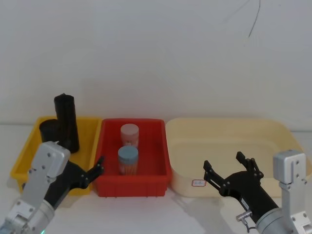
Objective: Pick up the garbage bag with the one hand and transfer it to the other hand.
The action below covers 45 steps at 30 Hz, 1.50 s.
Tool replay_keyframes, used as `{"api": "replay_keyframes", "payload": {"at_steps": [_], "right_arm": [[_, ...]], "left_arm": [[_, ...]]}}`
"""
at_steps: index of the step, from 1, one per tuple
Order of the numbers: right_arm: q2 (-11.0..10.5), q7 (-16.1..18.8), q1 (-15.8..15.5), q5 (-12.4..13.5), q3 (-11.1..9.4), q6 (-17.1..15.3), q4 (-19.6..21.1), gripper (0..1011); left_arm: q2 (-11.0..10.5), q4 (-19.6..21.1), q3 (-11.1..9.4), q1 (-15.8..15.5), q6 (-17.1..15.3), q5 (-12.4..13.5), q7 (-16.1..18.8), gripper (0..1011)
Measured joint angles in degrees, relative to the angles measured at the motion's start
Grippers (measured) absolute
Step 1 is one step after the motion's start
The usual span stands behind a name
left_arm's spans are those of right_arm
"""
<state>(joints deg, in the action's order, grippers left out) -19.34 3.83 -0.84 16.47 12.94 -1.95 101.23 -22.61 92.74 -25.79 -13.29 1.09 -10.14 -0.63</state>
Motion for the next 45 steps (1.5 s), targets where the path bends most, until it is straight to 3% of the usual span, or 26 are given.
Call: {"api": "replay_keyframes", "payload": {"at_steps": [8,19,29,45], "right_arm": [[0.0,0.0,0.0,0.0,0.0,0.0,0.0,1000],[0.0,0.0,0.0,0.0,0.0,0.0,0.0,1000],[0.0,0.0,0.0,0.0,0.0,0.0,0.0,1000],[0.0,0.0,0.0,0.0,0.0,0.0,0.0,1000]], "left_arm": [[-2.0,-0.6,1.2,1.5,2.9,1.2,0.0,1001],[-4.1,-1.9,5.3,4.1,5.4,0.3,1.0,1000],[-4.1,-3.0,8.1,3.6,5.4,-3.2,0.0,1000],[-2.1,-6.2,8.9,-0.4,3.0,-6.6,-3.6,1001]]}}
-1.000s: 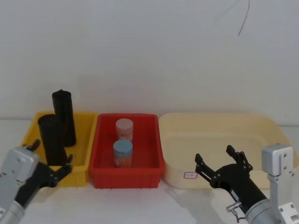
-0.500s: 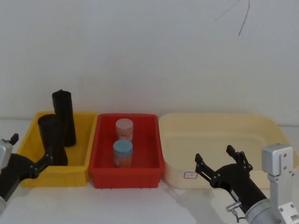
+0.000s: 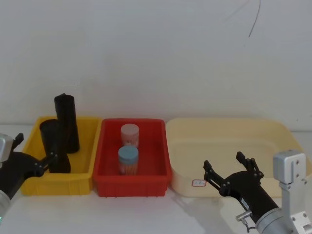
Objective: Pick up the garbage bag with the one hand and transfer it to the other hand.
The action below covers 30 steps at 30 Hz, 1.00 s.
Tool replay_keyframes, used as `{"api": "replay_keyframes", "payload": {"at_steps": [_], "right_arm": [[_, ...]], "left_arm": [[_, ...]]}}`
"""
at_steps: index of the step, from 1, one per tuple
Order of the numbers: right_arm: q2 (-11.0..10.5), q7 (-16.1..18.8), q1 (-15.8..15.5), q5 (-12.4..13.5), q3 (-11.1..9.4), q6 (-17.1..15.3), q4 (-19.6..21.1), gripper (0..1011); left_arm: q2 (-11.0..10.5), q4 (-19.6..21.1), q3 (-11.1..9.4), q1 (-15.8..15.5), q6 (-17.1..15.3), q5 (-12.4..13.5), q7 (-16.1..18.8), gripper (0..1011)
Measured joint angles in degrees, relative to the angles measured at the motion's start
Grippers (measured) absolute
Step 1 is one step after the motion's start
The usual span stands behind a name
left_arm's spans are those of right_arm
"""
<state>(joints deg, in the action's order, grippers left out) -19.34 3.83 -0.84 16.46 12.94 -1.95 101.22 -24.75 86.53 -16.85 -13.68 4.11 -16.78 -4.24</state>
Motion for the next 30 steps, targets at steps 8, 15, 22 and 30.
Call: {"api": "replay_keyframes", "payload": {"at_steps": [8,15,22,30], "right_arm": [[0.0,0.0,0.0,0.0,0.0,0.0,0.0,1000],[0.0,0.0,0.0,0.0,0.0,0.0,0.0,1000],[0.0,0.0,0.0,0.0,0.0,0.0,0.0,1000],[0.0,0.0,0.0,0.0,0.0,0.0,0.0,1000]], "left_arm": [[1.9,-3.4,-0.5,-3.0,-0.9,-0.7,-1.7,1000],[3.3,-6.5,-0.9,-5.5,-1.0,-0.9,-2.7,1001],[5.2,-11.1,-1.3,-8.6,-0.5,-0.8,-3.7,992],[6.9,-15.0,-1.5,-11.1,0.2,-0.8,-4.8,830]]}}
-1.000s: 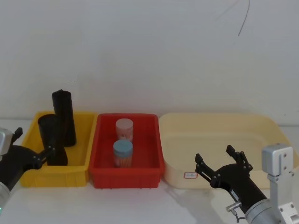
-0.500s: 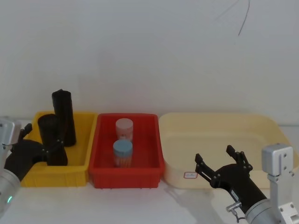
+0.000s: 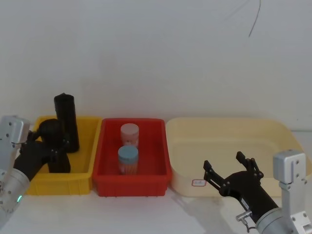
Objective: Pick up the garbage bag with the one hand and transfer it to the other hand.
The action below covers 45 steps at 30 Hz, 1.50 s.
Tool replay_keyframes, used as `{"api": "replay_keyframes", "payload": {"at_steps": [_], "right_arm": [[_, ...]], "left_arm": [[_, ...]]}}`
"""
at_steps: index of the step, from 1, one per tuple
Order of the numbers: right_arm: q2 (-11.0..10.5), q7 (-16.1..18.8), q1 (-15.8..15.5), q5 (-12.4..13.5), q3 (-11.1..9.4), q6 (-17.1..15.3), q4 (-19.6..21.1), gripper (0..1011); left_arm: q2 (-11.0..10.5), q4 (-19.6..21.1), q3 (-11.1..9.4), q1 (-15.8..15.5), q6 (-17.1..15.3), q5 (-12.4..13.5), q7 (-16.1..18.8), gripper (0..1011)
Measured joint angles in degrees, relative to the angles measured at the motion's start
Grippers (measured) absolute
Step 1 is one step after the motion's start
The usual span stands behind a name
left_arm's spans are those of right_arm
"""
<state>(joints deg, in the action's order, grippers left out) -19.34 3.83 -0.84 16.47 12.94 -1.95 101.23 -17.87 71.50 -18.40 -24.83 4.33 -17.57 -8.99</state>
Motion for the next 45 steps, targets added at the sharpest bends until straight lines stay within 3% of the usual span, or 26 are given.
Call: {"api": "replay_keyframes", "payload": {"at_steps": [6,14,32,38,45], "right_arm": [[0.0,0.0,0.0,0.0,0.0,0.0,0.0,1000],[0.0,0.0,0.0,0.0,0.0,0.0,0.0,1000],[0.0,0.0,0.0,0.0,0.0,0.0,0.0,1000],[0.0,0.0,0.0,0.0,0.0,0.0,0.0,1000],[0.0,0.0,0.0,0.0,0.0,0.0,0.0,999]], "left_arm": [[0.9,-1.7,0.3,-1.0,0.4,-0.3,-0.9,629],[0.9,-0.3,1.4,-0.6,1.4,-2.0,-3.2,497],[1.2,9.0,4.8,-0.2,4.2,-10.3,-12.0,457],[2.3,10.5,4.4,-1.7,4.5,-13.1,-14.9,457],[4.2,10.2,2.3,-4.2,4.3,-15.6,-18.5,457]]}}
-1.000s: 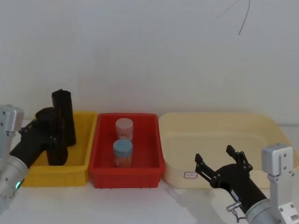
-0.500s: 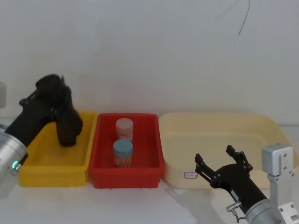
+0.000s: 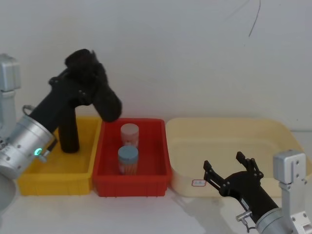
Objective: Pick up the garbage bag with the one hand and transfer it to the other hand.
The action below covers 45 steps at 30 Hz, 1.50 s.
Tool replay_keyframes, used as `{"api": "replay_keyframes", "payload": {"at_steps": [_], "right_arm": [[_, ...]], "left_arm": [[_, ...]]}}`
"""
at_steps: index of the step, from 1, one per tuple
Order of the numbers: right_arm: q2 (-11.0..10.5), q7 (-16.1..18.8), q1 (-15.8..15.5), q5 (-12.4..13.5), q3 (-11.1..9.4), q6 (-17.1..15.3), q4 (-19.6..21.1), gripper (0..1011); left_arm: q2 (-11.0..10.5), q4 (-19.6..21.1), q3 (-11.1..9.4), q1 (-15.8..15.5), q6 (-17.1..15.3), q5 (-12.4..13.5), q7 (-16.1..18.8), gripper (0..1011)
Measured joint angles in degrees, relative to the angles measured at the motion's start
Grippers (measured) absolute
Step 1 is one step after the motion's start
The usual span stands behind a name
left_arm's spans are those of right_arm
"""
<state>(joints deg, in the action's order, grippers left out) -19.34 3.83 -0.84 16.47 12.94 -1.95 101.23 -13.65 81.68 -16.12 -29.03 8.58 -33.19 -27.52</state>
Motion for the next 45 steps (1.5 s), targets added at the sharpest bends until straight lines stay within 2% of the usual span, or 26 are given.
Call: {"api": "replay_keyframes", "payload": {"at_steps": [4,13,21,34,45], "right_arm": [[0.0,0.0,0.0,0.0,0.0,0.0,0.0,1000],[0.0,0.0,0.0,0.0,0.0,0.0,0.0,1000],[0.0,0.0,0.0,0.0,0.0,0.0,0.0,1000],[0.0,0.0,0.0,0.0,0.0,0.0,0.0,999],[-0.2,0.5,0.3,-0.2,0.2,-0.1,0.1,1000]], "left_arm": [[0.8,-1.0,-1.3,-1.1,-0.5,-0.7,-1.5,457],[3.3,-5.4,-6.0,-4.3,-2.9,-1.6,-5.2,457],[4.9,-8.4,-8.8,-6.0,-3.9,-1.7,-6.7,457],[6.2,-10.9,-10.7,-7.1,-4.1,-2.0,-6.4,457],[6.5,-11.7,-11.4,-7.6,-3.9,-2.0,-6.0,457]]}}
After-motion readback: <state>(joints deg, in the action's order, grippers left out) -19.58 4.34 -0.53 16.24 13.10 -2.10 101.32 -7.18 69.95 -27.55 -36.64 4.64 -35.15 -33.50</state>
